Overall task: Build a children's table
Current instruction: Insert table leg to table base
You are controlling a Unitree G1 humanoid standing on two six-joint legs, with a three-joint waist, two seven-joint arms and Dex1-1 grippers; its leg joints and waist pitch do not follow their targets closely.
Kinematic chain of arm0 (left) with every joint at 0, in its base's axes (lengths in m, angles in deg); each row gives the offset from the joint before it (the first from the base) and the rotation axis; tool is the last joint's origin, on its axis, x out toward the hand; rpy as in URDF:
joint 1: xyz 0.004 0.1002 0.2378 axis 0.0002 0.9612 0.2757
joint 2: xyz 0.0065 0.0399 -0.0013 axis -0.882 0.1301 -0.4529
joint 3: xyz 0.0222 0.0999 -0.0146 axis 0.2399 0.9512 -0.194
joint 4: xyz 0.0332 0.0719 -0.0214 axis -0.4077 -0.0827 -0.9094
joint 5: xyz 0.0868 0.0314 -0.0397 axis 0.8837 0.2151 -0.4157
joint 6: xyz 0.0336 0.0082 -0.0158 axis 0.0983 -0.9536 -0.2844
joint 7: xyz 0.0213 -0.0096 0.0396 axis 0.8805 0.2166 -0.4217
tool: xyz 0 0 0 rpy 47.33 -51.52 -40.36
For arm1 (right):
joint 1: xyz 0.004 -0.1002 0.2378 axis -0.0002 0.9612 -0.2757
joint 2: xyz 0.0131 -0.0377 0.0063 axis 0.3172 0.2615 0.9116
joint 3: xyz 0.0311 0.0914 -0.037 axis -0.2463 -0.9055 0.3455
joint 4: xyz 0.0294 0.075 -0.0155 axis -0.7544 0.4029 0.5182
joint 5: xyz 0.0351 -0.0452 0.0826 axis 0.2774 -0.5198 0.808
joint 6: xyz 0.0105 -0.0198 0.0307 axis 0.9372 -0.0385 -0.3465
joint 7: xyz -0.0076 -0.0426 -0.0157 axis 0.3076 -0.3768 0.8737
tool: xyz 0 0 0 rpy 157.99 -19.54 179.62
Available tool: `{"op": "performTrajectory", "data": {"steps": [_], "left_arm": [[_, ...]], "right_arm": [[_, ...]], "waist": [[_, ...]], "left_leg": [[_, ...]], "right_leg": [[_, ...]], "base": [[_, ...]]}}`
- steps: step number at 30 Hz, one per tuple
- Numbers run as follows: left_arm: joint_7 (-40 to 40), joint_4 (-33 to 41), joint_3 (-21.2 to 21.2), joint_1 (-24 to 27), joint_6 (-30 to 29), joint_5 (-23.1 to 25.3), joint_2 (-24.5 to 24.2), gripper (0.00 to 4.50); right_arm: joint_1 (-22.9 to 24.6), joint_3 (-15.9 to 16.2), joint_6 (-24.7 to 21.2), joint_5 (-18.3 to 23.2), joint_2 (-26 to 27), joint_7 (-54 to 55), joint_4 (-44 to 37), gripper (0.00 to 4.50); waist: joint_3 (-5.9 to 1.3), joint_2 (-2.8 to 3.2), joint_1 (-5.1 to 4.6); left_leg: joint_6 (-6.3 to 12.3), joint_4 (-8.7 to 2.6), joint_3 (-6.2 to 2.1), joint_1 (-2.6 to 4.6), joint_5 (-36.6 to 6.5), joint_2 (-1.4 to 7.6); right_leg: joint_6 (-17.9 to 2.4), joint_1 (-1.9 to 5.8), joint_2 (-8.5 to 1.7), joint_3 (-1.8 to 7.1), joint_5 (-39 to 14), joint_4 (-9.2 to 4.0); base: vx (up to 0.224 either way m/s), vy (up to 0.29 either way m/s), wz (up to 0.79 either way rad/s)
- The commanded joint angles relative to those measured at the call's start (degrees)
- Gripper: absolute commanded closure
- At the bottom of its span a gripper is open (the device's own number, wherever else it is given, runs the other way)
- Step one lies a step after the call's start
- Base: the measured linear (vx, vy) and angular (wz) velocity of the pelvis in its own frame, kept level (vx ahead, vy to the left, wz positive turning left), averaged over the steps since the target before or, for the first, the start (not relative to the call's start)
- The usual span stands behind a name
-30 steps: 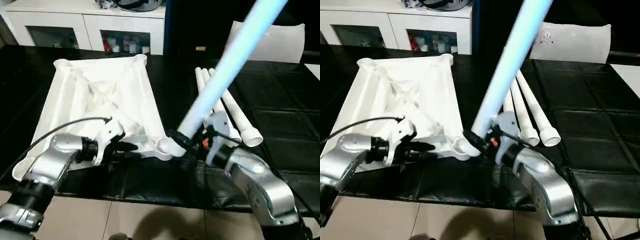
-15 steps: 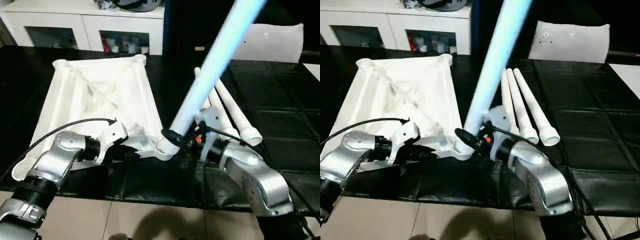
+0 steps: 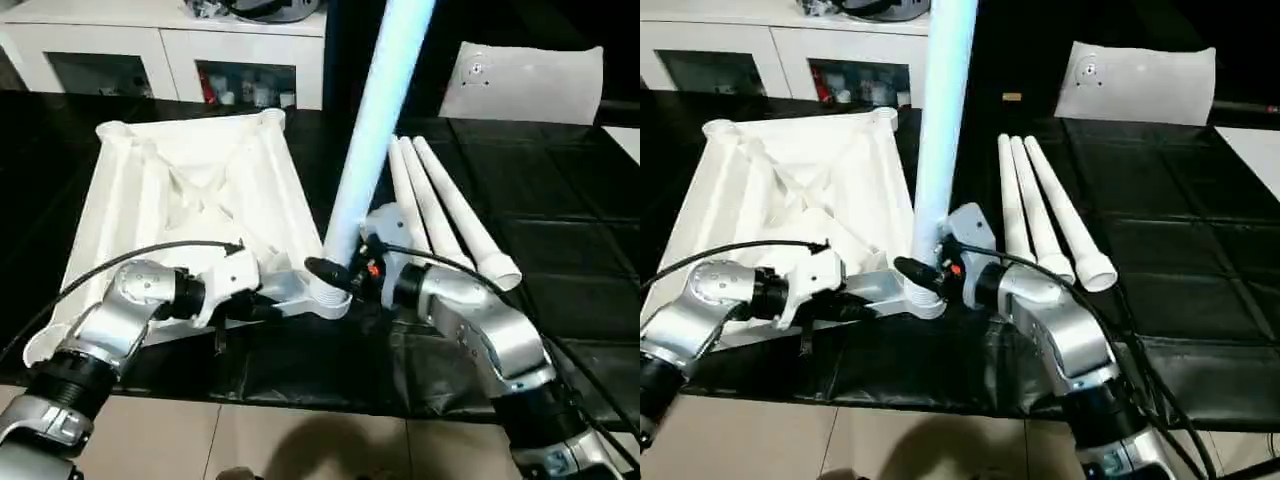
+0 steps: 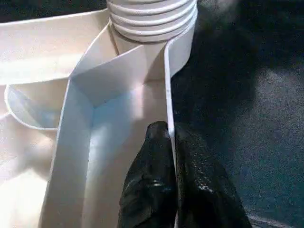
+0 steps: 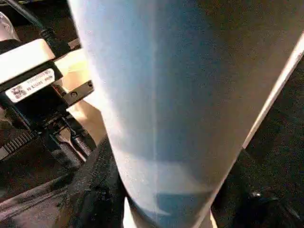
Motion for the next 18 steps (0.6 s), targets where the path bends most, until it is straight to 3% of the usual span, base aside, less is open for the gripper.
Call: {"op": "performTrajectory", "data": {"steps": [1,5,10,12,14,18], "left_arm": [[0.88,-0.56,0.55,-0.04,0.62,0.96,-0.46,4.50],[4.71,0.65,-0.41,0.24,2.83,-2.65,0.54,4.50],[7.73,1.14,-0.15,0.62,4.52,-3.77,0.64,4.50],[8.22,1.19,-0.26,0.71,4.48,-4.22,0.75,4.50],[7.36,0.43,-0.18,0.44,4.43,-3.21,0.72,4.50],[3.88,-1.93,-1.22,-0.60,3.55,-1.45,1.72,4.50]], "right_arm": [[-0.70,0.47,0.39,-0.55,-0.26,-0.64,0.50,2.58],[0.36,0.66,0.43,-0.56,-0.82,-0.82,0.03,2.58],[2.32,-0.72,-0.71,0.93,-1.54,-1.39,-2.95,2.58],[2.87,-0.75,-0.90,1.07,-1.84,-1.61,-3.74,2.58],[3.72,-0.60,-1.26,1.27,-2.21,-1.87,-4.81,2.58],[4.40,-0.15,-2.02,1.29,-2.91,-1.93,-5.85,2.58]], "waist": [[-3.76,0.15,0.12],[-3.79,-0.16,0.15],[-3.78,0.21,0.59],[-3.71,0.07,0.66],[-3.67,0.26,0.72],[-3.54,0.03,0.79]], "left_leg": [[-1.46,-4.01,1.07,0.13,-6.34,0.86],[-1.31,-4.01,1.16,0.21,-6.27,0.90],[-1.13,-4.07,1.18,0.36,-6.50,1.03],[-1.20,-4.14,1.20,0.41,-7.20,1.05],[-1.38,-4.19,1.19,0.37,-7.98,1.04],[-1.43,-4.22,1.24,0.40,-8.94,1.00]], "right_leg": [[-9.71,3.52,-4.67,2.23,-5.92,-3.81],[-9.68,3.43,-4.67,2.26,-5.89,-3.89],[-9.82,3.28,-4.71,2.26,-4.87,-3.79],[-9.70,3.26,-4.70,2.25,-5.71,-3.89],[-9.36,3.25,-4.78,2.27,-7.45,-4.04],[-9.03,3.16,-4.78,2.29,-9.59,-4.24]], "base": [[0.000,0.000,0.00],[0.000,0.000,0.00],[0.000,0.000,0.00],[0.000,0.000,0.00],[0.000,0.000,0.00],[0.000,0.000,0.00]]}}
